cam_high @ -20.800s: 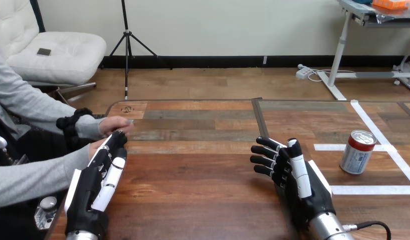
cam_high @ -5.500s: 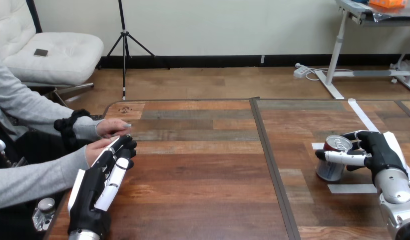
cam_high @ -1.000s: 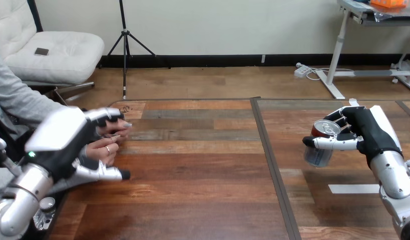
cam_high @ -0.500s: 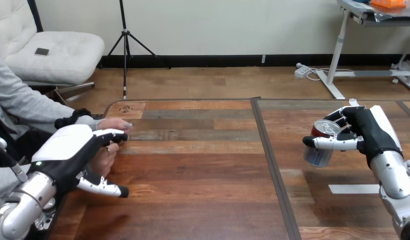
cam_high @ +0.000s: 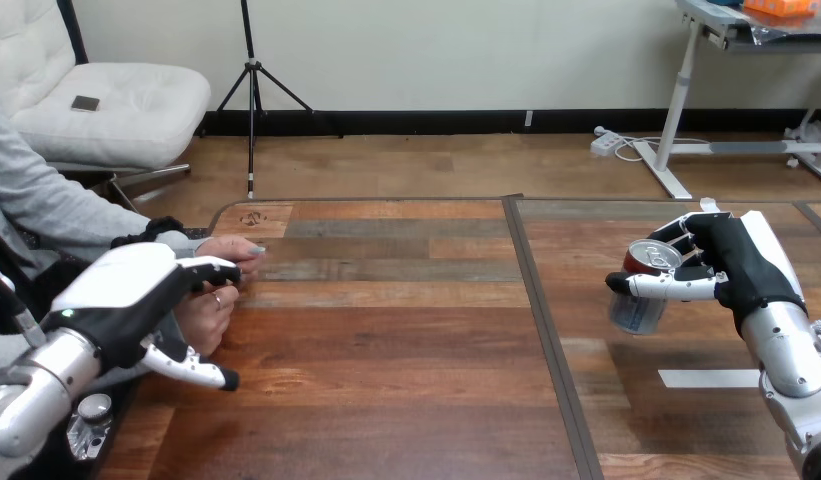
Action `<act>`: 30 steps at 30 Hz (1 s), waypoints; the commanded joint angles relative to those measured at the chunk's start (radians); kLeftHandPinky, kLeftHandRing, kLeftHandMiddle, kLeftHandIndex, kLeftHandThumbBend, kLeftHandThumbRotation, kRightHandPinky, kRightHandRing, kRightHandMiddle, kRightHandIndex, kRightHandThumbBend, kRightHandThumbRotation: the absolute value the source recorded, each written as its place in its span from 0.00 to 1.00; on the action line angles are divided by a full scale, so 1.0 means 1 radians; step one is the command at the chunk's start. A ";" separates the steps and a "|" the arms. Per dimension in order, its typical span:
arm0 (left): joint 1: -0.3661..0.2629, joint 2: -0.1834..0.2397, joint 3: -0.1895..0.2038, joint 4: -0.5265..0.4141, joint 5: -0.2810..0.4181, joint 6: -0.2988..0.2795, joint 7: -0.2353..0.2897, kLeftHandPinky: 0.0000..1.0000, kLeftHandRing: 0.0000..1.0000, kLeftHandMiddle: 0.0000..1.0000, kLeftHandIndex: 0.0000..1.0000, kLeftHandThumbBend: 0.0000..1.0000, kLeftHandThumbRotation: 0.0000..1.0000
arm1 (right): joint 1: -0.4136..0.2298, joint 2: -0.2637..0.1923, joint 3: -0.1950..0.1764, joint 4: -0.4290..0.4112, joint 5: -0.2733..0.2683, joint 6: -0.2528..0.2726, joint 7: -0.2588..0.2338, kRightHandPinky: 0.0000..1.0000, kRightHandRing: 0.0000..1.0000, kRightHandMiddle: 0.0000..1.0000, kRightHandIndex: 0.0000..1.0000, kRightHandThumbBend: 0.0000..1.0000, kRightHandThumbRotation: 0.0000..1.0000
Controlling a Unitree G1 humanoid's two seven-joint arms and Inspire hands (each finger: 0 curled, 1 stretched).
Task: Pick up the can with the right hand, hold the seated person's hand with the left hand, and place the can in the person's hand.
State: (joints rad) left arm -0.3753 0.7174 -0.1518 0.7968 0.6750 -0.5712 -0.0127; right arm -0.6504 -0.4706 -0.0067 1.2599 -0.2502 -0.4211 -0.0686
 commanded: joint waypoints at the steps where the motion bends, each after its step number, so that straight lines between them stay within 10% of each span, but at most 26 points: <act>1: -0.070 0.036 -0.023 0.017 0.013 0.018 0.029 0.74 0.80 0.81 0.80 1.00 0.24 | -0.088 -0.007 -0.004 -0.043 0.011 -0.028 -0.011 0.34 0.38 0.42 0.44 0.81 0.00; 30: -0.115 0.053 -0.122 0.144 0.128 0.104 0.285 0.75 0.78 0.80 0.79 1.00 0.24 | -0.087 -0.008 -0.004 -0.038 0.013 -0.026 0.003 0.36 0.39 0.42 0.44 0.81 0.00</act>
State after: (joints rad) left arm -0.4056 0.7413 -0.2625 0.9204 0.8023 -0.4662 0.2232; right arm -0.6504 -0.4706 -0.0066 1.2600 -0.2504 -0.4211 -0.0675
